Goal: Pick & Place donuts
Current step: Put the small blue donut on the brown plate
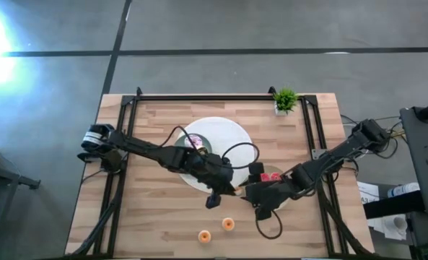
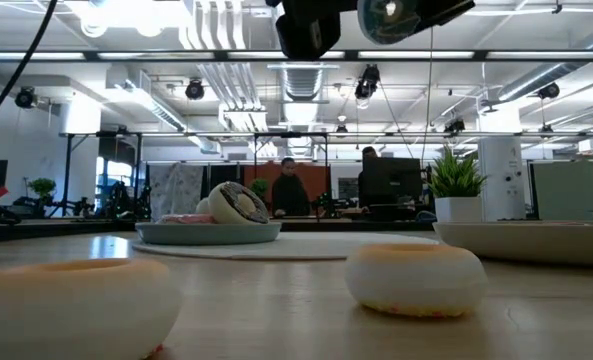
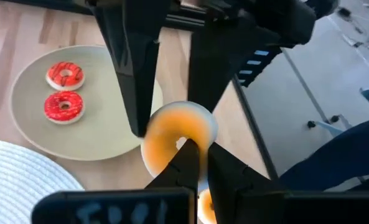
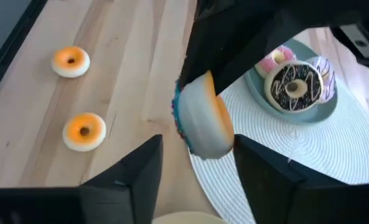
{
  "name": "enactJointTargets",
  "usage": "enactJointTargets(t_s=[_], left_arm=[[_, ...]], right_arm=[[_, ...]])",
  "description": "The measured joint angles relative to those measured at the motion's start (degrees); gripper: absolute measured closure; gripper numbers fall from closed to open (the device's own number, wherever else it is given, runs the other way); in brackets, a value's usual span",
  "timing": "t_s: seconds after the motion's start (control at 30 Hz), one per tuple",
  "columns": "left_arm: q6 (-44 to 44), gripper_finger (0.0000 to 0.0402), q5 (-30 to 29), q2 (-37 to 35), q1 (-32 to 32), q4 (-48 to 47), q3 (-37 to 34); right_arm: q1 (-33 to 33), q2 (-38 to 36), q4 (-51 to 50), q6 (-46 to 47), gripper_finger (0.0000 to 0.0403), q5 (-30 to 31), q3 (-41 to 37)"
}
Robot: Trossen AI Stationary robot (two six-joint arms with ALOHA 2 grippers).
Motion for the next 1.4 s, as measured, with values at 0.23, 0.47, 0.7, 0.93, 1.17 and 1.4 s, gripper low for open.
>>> enactJointTargets(t_s=[0.23, 0.47, 0.7, 0.93, 1.17, 1.4], left_arm=[[-1.5, 0.0401, 2.2, 0.3, 0.0, 0.1, 0.0], [-2.6, 0.0401, 1.3, 0.7, 0.0, 0.0, 0.0], [-5.8, 0.0349, -10.4, 0.7, -0.2, -1.5, 0.0], [-4.2, 0.0241, -26.7, 0.6, -0.7, -8.3, 0.0], [-5.9, 0.0219, -26.5, 0.4, -2.4, -12.0, 0.0], [-7.3, 0.0218, -26.3, 0.4, -5.1, -15.4, -0.1]], right_arm=[[-0.1, 0.4, 0.4, -1.5, 0.0288, -0.1, 1.3], [-0.5, 0.4, 0.2, 0.0, 0.0323, -0.7, 1.3], [-1.7, 0.1, -3.2, 9.7, 0.0378, -6.1, 1.0], [-6.0, -0.1, -16.6, 28.1, 0.0389, -19.7, -3.6], [-6.9, -3.0, -13.6, 38.0, 0.0389, -38.5, -15.5], [-8.6, -8.2, -8.0, 47.1, 0.0379, -45.1, -23.3]])
